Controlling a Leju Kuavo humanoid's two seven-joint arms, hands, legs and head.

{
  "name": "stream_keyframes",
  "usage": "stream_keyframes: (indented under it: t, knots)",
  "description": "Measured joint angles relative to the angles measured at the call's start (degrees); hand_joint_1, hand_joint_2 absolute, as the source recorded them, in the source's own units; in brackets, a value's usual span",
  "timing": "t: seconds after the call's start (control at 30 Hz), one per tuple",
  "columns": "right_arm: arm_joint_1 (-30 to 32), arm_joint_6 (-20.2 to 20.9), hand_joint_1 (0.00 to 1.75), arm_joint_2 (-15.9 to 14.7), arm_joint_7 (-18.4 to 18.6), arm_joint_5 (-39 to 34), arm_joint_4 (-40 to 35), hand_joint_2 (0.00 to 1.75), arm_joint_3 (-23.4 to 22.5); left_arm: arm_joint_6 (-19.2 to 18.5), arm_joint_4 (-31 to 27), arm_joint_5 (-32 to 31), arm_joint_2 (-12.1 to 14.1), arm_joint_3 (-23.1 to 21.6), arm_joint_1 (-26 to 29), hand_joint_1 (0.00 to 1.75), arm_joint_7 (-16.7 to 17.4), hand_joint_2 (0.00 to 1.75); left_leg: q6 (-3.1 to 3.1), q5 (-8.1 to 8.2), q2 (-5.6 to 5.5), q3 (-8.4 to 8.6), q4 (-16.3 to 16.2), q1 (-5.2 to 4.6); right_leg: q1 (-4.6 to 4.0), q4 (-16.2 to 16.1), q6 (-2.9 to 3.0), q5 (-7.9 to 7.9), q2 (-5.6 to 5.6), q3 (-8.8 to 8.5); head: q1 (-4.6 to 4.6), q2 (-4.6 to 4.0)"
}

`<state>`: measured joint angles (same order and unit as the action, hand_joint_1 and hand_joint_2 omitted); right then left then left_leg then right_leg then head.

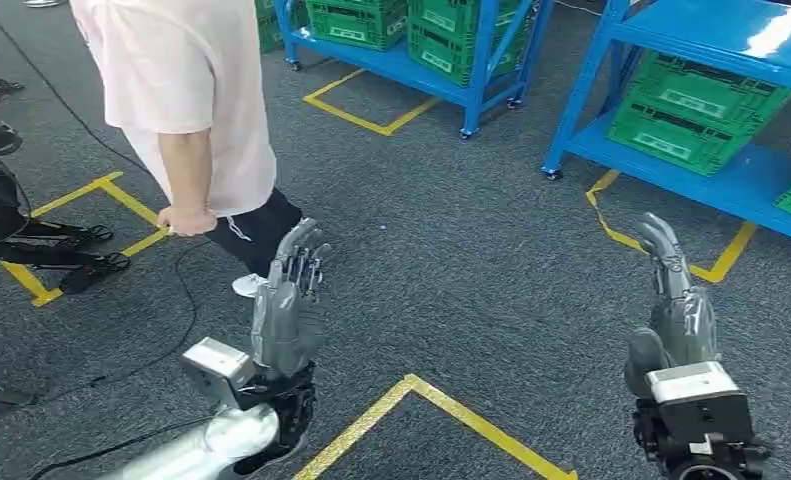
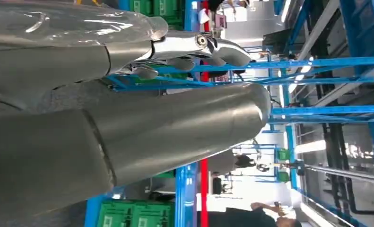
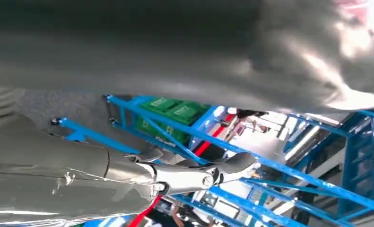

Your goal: Take the parts from the cabinet and place them on the table.

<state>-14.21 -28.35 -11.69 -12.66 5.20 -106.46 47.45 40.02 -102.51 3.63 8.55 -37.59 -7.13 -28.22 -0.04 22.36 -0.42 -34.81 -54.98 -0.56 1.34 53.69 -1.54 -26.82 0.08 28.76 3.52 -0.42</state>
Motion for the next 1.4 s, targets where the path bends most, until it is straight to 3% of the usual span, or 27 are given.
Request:
stream_keyframes:
  t: [0.03, 0.13, 0.17, 0.23, 0.27, 0.3, 0.37, 0.43, 0.47, 0.5, 0.53, 0.63, 0.7, 0.77, 0.8, 0.83, 0.9, 0.93, 0.97, 1.0, 1.1, 1.13, 1.17, 1.2, 1.3, 1.33, 1.4]
  knots:
    - [-0.18, 0.28, 0.00, 0.02, -0.11, -0.39, 0.11, 0.00, 0.09, 0.00, 0.00, -0.09, 0.07, 0.00, 0.05, 0.00, -0.02, 0.00, 0.67, 0.04, -0.10, 0.01, 0.19, 0.13, 0.11, 0.02, -0.49, 0.00, -0.08, -0.04, 0.02, 0.00]
    - [-0.56, 0.79, 0.00, 0.11, -0.28, -1.29, 0.18, 0.00, 0.31, 0.00, -0.02, -0.44, 0.06, 0.02, 0.12, 0.00, -0.09, 0.00, 1.13, -0.78, 0.23, 1.75, 2.60, 0.94, -0.05, 0.38, -0.75, -0.50, -0.05, -0.15, 0.20, 0.00]
    - [-0.77, 0.83, 0.00, 0.11, -0.41, -1.35, 0.22, 0.00, 0.37, 0.00, -0.02, -0.50, 0.11, 0.02, 0.03, 0.00, -0.13, 0.00, 1.43, -0.87, 0.28, 2.37, 3.19, 1.14, -0.18, 3.12, -0.71, -2.20, -0.01, 0.89, -0.17, 0.00]
    - [-0.88, 0.87, 0.00, 0.11, -0.39, -1.59, 0.46, 0.00, 0.46, 0.00, -0.02, -0.50, 0.09, 0.02, 0.07, 0.00, -0.11, 0.00, 1.46, -0.84, 0.26, 2.60, 3.24, 1.28, -0.09, 12.70, -0.99, -6.42, 0.02, 5.64, -0.70, 0.00]
    - [-0.80, 0.90, 0.00, 0.13, -0.37, -1.62, 0.52, 0.00, 0.59, -0.02, -0.02, -0.50, 0.09, 0.02, 0.16, 0.00, -0.09, 0.00, 1.36, -0.77, 0.25, 2.58, 3.22, 1.29, 0.06, 17.02, -1.23, -7.83, 0.01, 8.10, -0.66, 0.00]
    - [-0.79, 0.92, 0.00, 0.13, -0.39, -1.62, 0.59, 0.00, 0.79, -0.02, 0.00, -0.50, 0.09, 0.02, 0.19, 0.00, -0.07, 0.00, 1.20, -0.67, 0.18, 2.60, 3.17, 1.37, 0.27, 18.76, -1.44, -7.74, 0.01, 9.29, -0.68, 0.00]
    - [-0.81, 0.92, 0.00, 0.13, -0.37, -1.62, 0.85, 0.00, 0.85, 0.00, 0.00, -0.48, 0.09, 0.02, 0.24, 0.00, -0.07, 0.00, 0.55, -0.34, -0.08, 2.87, 2.89, 1.89, 0.76, 13.35, -1.86, -3.28, -0.02, 7.29, -0.72, 0.00]
    - [-0.84, 0.92, 0.00, 0.13, -0.37, -1.62, 0.94, 0.00, 0.87, 0.00, 0.00, -0.50, 0.09, 0.02, 0.22, 0.00, -0.07, 0.00, -0.62, 0.45, -0.27, 2.86, 1.71, 2.36, 1.59, 2.38, -2.80, 2.21, -0.02, 2.50, -0.83, 0.00]
    - [-0.85, 0.92, 0.00, 0.13, -0.35, -1.62, 1.11, 0.00, 0.92, -0.02, 0.00, -0.48, 0.13, 0.02, 0.21, 0.00, -0.07, 0.00, -1.26, 0.79, -0.20, 2.62, 1.20, 1.84, 1.10, 1.69, -3.05, 0.78, -0.21, 2.30, -1.41, 0.00]
    - [-0.85, 0.92, 0.00, 0.13, -0.39, -1.64, 1.11, 0.00, 0.98, 0.00, 0.00, -0.50, 0.11, 0.02, 0.21, 0.00, -0.04, 0.00, -1.50, 0.79, -0.24, 2.23, 0.66, 1.86, 1.30, 1.75, -1.73, 1.06, 0.52, 1.76, -1.46, 0.00]
    - [-0.80, 0.94, 0.00, 0.22, -0.39, -1.84, 1.14, 0.00, 1.07, 0.00, 0.00, -0.61, 0.11, 0.02, 0.21, 0.00, -0.13, 0.00, -1.83, 0.59, -0.24, 2.20, 0.78, 1.91, 1.13, 2.03, -1.23, 0.99, 0.62, 2.19, -0.87, 0.00]
    - [-0.88, 1.26, 0.00, 0.35, -0.65, -2.21, 1.33, 0.00, 1.14, 0.00, 0.00, -0.68, 0.20, 0.02, 0.33, 0.00, -0.04, 0.00, -2.67, 0.95, -0.02, 2.16, 0.65, 2.43, 0.92, 2.00, 0.23, 1.40, 1.09, 2.24, -0.70, 0.00]
    - [-0.93, 1.44, 0.00, 0.42, -0.83, -2.25, 1.33, 0.00, 1.14, 0.00, 0.00, -0.83, 0.22, 0.06, 0.23, 0.00, -0.04, 0.00, -2.62, 4.62, 0.10, -1.02, -5.95, 2.36, 0.75, 2.00, 0.80, 1.45, 1.32, 2.31, -0.02, 0.00]
    - [-0.87, 1.53, 0.00, 0.42, -0.85, -2.36, 1.40, 0.00, 1.14, 0.00, 0.00, -0.98, 0.22, 0.05, 0.45, 0.00, -0.02, 0.00, -2.57, 8.43, 0.09, -6.32, -16.09, 2.03, 0.34, 2.00, 1.16, 1.45, 1.54, 2.46, 0.48, 0.00]
    - [-0.87, 1.57, 0.00, 0.42, -0.87, -2.36, 1.49, 0.00, 1.16, -0.02, 0.00, -1.03, 0.22, 0.07, 0.53, 0.00, -0.02, 0.00, -2.34, 8.83, 0.08, -8.11, -19.00, 1.97, 0.04, 2.00, 1.27, 1.46, 1.79, 2.49, 0.61, 0.00]
    - [-0.87, 1.73, 0.00, 0.42, -0.87, -2.36, 1.57, 0.00, 1.18, 0.00, 0.00, -1.07, 0.26, 0.07, 0.64, 0.00, 0.02, 0.00, -1.88, 7.75, 0.08, -8.23, -18.67, 1.79, -0.29, 2.00, 1.43, 1.47, 2.15, 2.48, 0.66, 0.00]
    - [-0.90, 2.14, 0.00, 0.44, -0.94, -2.36, 1.64, 0.00, 1.18, 0.00, 0.00, -1.40, 0.31, 0.11, 0.74, 0.00, 0.02, 0.00, -0.52, 3.07, -0.23, -4.72, -10.70, 1.02, -0.79, 1.99, 1.52, 1.48, 2.99, 2.43, 0.77, 0.00]
    - [-0.92, 2.30, 0.00, 0.48, -1.07, -2.36, 1.66, 0.00, 1.18, 0.00, 0.00, -1.57, 0.31, 0.15, 0.74, 0.00, 0.02, 0.00, 0.41, 0.54, -1.08, -1.78, -4.76, 0.62, -0.87, 1.99, 1.54, 1.49, 3.48, 2.42, 0.81, 0.00]
    - [-0.93, 2.49, 0.00, 0.57, -1.18, -2.36, 1.66, 0.00, 1.18, 0.00, -0.02, -1.68, 0.31, 0.24, 0.73, 0.00, 0.02, 0.00, 1.29, 0.08, -2.87, 0.12, -0.65, 0.22, -0.64, 1.99, 1.55, 1.49, 3.77, 2.46, 0.72, 0.00]
    - [-0.95, 2.58, 0.00, 0.57, -1.27, -2.32, 1.66, 0.00, 1.18, 0.00, -0.02, -1.70, 0.28, 0.35, 0.85, 0.00, 0.04, 0.00, 1.16, 0.13, -2.44, 0.53, 0.00, 0.18, -1.08, 2.00, 1.43, 1.45, 4.19, 2.69, 0.37, 0.00]
    - [-0.84, 2.67, 0.00, 0.57, -1.38, -2.10, 1.81, 0.00, 1.20, 0.00, -0.11, -1.84, 0.31, 0.46, 0.91, 0.00, 0.00, 0.00, 1.13, 0.20, -1.31, 0.76, 0.38, -0.17, -0.63, 1.62, 0.74, 1.46, 5.04, 2.71, 0.87, 0.00]
    - [-0.87, 2.64, 0.00, 0.57, -1.40, -2.01, 1.81, 0.00, 1.16, -0.02, -0.13, -1.81, 0.22, 0.46, 0.90, 0.00, -0.04, 0.00, 1.16, -0.22, -0.52, 1.31, 1.53, 0.71, -1.00, 1.68, 0.51, 1.21, 5.19, 3.04, 0.79, 0.00]
    - [-0.82, 2.62, 0.00, 0.57, -1.42, -1.99, 1.81, 0.00, 1.14, -0.02, -0.13, -1.70, 0.15, 0.46, 0.90, 0.00, -0.07, 0.00, 1.18, -0.26, -0.13, 1.83, 1.95, 0.54, -1.17, 2.85, 0.31, 0.36, 3.39, 3.31, 0.63, 0.00]
    - [-1.07, 2.62, 0.00, 0.57, -1.46, -1.92, 1.84, 0.00, 1.14, 0.00, -0.13, -1.64, 0.09, 0.46, 0.85, 0.00, -0.18, 0.00, 1.43, -0.16, 0.29, 2.03, 2.02, 0.58, -1.15, 6.46, 0.09, -1.90, 1.74, 4.84, -0.11, 0.00]
    - [-0.87, 2.60, 0.00, 0.57, -1.46, -1.92, 1.97, 0.00, 1.16, -0.02, -0.13, -1.51, 0.13, 0.46, 1.10, 0.00, -0.15, 0.00, 1.64, 0.13, 1.93, 2.13, 1.96, 0.49, -0.73, 19.81, -0.57, -7.11, 0.60, 11.39, -0.37, 0.00]
    - [-0.83, 2.62, 0.00, 0.57, -1.46, -1.92, 2.03, 0.00, 1.16, -0.02, -0.11, -1.49, 0.09, 0.46, 1.10, 0.00, -0.15, 0.00, 1.59, 0.21, 2.30, 2.20, 1.94, 0.54, -0.57, 20.40, -0.76, -6.62, 0.44, 11.80, -0.44, 0.00]
    - [-0.84, 2.62, 0.00, 0.57, -1.46, -1.92, 2.16, 0.00, 1.16, -0.02, -0.11, -1.44, 0.09, 0.46, 1.10, 0.00, -0.15, 0.00, 1.30, 0.55, 3.15, 2.62, 1.81, 0.63, -0.11, 13.16, -1.10, -1.78, -0.13, 8.26, -0.46, 0.00]
